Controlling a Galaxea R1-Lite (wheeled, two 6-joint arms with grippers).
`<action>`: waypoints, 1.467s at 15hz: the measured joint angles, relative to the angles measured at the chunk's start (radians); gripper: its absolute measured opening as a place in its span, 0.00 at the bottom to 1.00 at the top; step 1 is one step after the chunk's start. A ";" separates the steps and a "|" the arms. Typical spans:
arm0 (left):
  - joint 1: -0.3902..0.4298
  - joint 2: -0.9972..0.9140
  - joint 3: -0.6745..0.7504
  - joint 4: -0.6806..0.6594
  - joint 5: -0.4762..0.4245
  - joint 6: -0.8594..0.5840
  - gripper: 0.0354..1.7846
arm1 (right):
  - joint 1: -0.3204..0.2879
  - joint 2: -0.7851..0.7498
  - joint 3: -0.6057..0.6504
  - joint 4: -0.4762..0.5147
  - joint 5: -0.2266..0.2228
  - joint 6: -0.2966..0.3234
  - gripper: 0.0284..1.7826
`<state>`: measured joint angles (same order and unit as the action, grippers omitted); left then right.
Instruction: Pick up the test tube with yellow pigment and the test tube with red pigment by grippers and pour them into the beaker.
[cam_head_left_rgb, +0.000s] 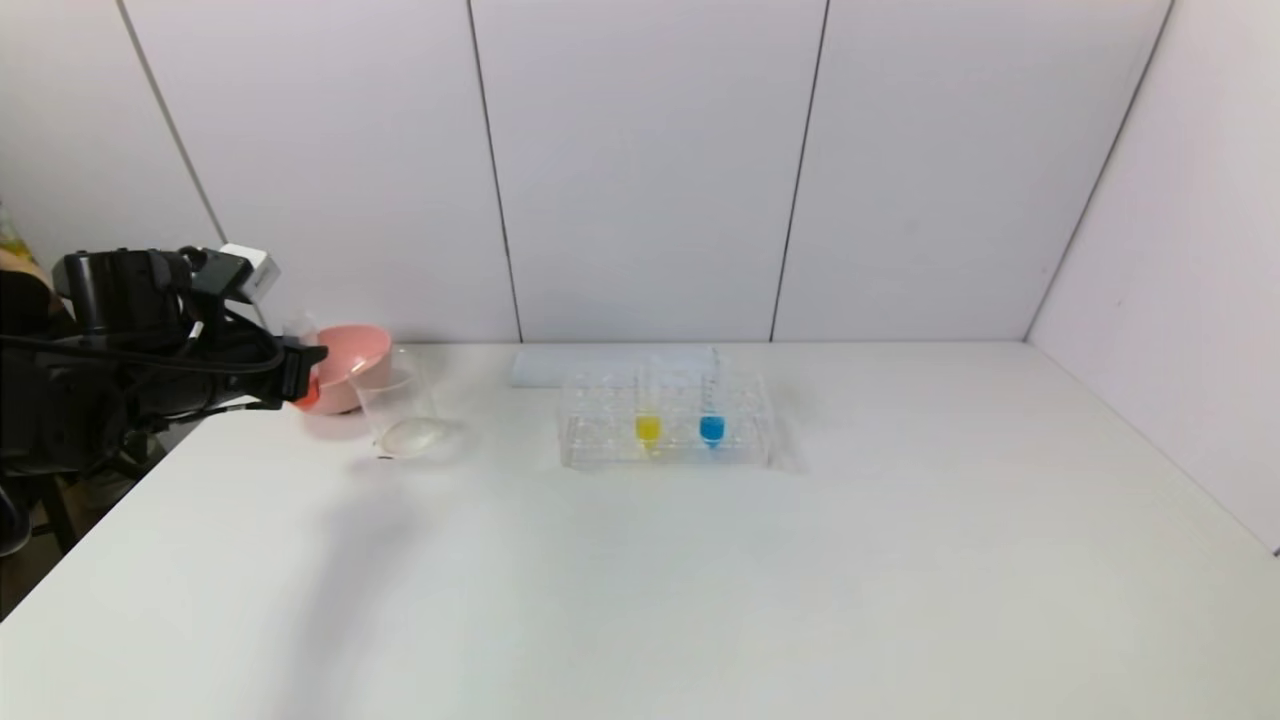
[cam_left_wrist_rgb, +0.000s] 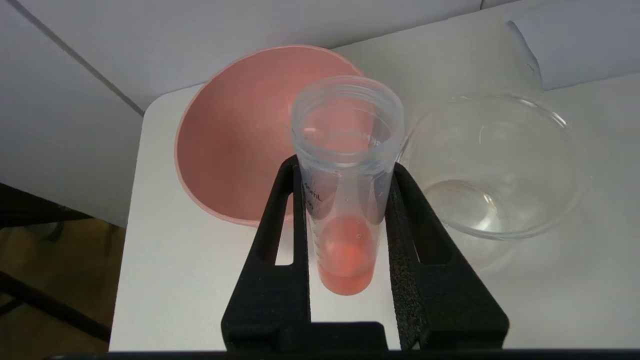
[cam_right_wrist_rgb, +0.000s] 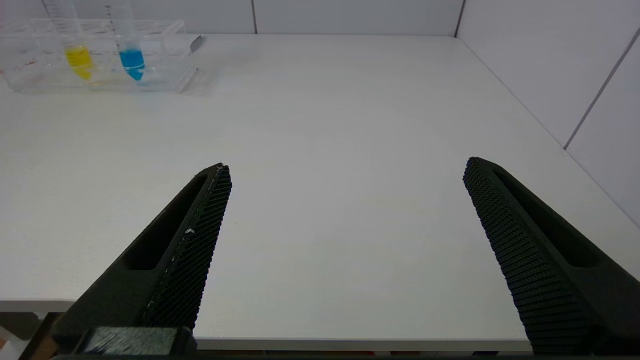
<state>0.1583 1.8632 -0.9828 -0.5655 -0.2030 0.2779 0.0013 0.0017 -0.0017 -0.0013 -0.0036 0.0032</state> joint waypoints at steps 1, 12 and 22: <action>0.004 -0.004 -0.011 0.036 -0.002 0.017 0.25 | 0.000 0.000 0.000 0.000 0.000 0.000 0.95; 0.063 -0.039 -0.130 0.311 -0.057 0.320 0.25 | 0.000 0.000 0.000 0.000 0.000 0.000 0.95; 0.076 -0.026 -0.231 0.481 -0.107 0.427 0.25 | 0.000 0.000 0.000 0.000 0.000 0.000 0.95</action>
<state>0.2347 1.8372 -1.2140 -0.0845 -0.3102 0.7047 0.0013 0.0017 -0.0017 -0.0013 -0.0032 0.0032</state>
